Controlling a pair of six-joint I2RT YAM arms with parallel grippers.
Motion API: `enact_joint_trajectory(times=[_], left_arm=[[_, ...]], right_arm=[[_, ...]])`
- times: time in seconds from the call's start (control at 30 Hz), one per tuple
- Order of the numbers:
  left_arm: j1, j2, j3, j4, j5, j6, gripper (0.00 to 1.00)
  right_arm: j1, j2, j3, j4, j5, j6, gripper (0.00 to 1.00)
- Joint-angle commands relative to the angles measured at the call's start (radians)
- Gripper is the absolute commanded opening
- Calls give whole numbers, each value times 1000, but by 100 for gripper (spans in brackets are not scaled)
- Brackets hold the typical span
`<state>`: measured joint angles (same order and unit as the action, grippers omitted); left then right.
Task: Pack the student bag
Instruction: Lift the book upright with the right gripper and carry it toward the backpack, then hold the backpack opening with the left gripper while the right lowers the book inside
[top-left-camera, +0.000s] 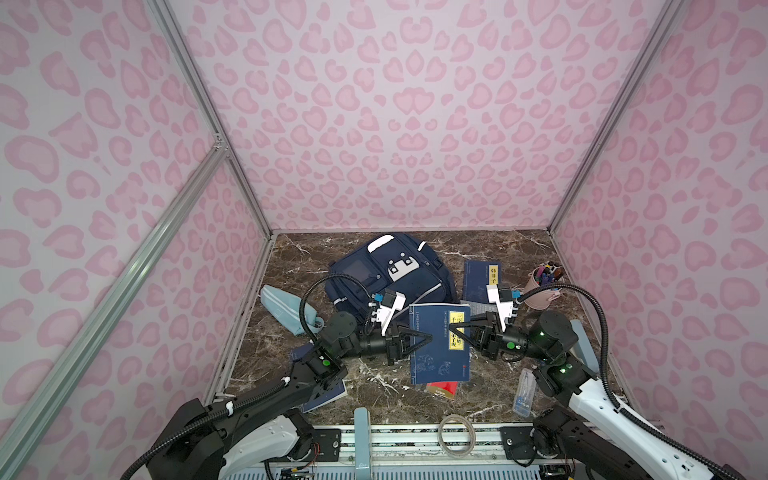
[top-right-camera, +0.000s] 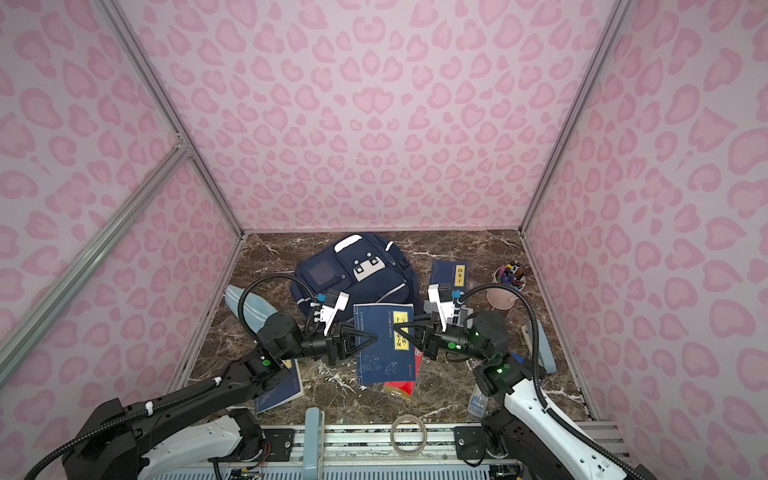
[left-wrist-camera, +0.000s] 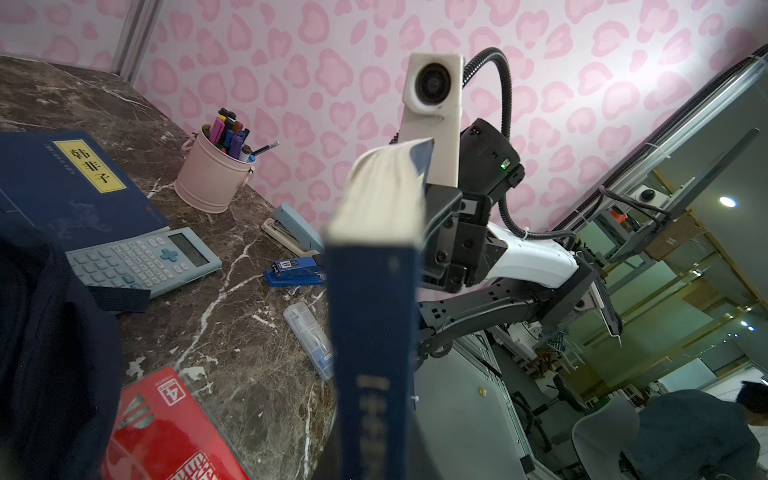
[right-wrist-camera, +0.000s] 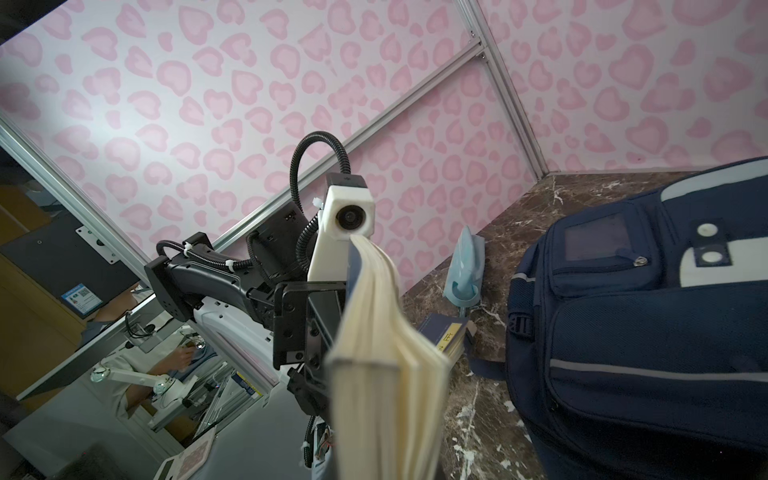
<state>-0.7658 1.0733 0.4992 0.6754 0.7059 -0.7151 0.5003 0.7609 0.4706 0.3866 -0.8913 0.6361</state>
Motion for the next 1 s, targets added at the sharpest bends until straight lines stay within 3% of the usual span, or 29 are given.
enact_joint_trajectory(times=[0.0,0.13,0.2,0.23,0.3,0.37,0.5,0.6,0.7,0.97], left_arm=[[14,20,15,19,-6,-9,4],[29,28,26,-48,-50,18,7],[31,13,69,-241,-174,105,32],[27,4,105,-388,-305,157,47],[24,7,158,-581,-530,215,62],[24,34,191,-652,-639,284,72],[6,184,279,-734,-763,402,77],[-24,339,373,-781,-900,472,73],[-36,486,452,-770,-916,532,68],[-76,781,654,-821,-982,595,73]], right_arm=[[-2,8,17,-71,11,-46,1],[-23,-9,16,-128,66,-71,0],[-53,-28,15,-169,128,-77,0],[-73,-39,22,-217,181,-87,0],[-113,-50,42,-321,292,-107,0],[-179,-37,71,-432,403,-119,0],[-302,34,87,-498,444,-85,0],[-334,75,79,-466,414,-84,0],[-336,86,77,-466,453,-82,0],[-365,97,77,-485,441,-116,0]])
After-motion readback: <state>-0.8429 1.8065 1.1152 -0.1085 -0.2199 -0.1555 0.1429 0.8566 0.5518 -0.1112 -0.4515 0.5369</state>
